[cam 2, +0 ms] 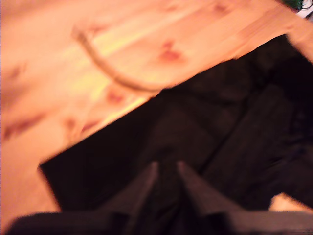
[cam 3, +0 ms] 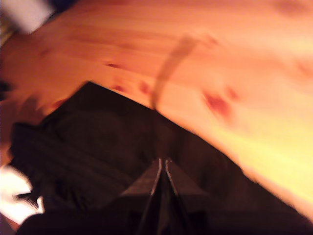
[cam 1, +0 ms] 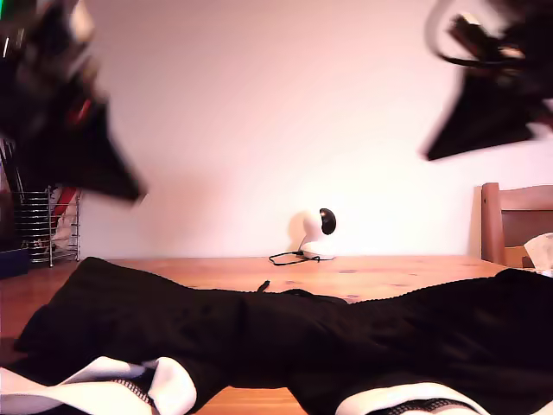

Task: Fold the shorts in front of you. After folding it, place it to the left side.

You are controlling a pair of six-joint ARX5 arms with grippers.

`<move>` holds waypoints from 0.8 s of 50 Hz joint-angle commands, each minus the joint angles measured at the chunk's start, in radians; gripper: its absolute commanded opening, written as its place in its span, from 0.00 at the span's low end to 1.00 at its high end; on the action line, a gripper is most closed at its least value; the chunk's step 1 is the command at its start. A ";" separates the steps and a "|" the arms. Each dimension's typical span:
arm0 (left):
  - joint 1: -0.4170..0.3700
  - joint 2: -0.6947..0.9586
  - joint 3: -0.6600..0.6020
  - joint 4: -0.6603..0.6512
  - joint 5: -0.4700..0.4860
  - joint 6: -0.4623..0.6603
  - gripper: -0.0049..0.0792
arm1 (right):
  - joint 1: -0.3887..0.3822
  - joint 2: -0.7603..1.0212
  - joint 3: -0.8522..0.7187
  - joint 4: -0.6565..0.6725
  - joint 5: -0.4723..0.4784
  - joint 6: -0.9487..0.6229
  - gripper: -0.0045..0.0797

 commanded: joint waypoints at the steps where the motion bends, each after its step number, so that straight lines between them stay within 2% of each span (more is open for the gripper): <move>1: 0.030 0.058 0.021 0.001 0.041 0.012 0.03 | -0.026 0.089 0.027 -0.051 -0.033 -0.068 0.04; 10: 0.108 0.190 0.080 -0.030 0.145 0.034 0.03 | -0.118 0.270 0.138 -0.192 -0.132 -0.188 0.04; 22: 0.142 0.371 0.165 -0.143 0.183 0.059 0.03 | -0.219 0.427 0.205 -0.303 -0.150 -0.267 0.04; 40: 0.142 0.486 0.171 -0.205 0.190 0.063 0.03 | -0.231 0.516 0.205 -0.336 -0.144 -0.318 0.04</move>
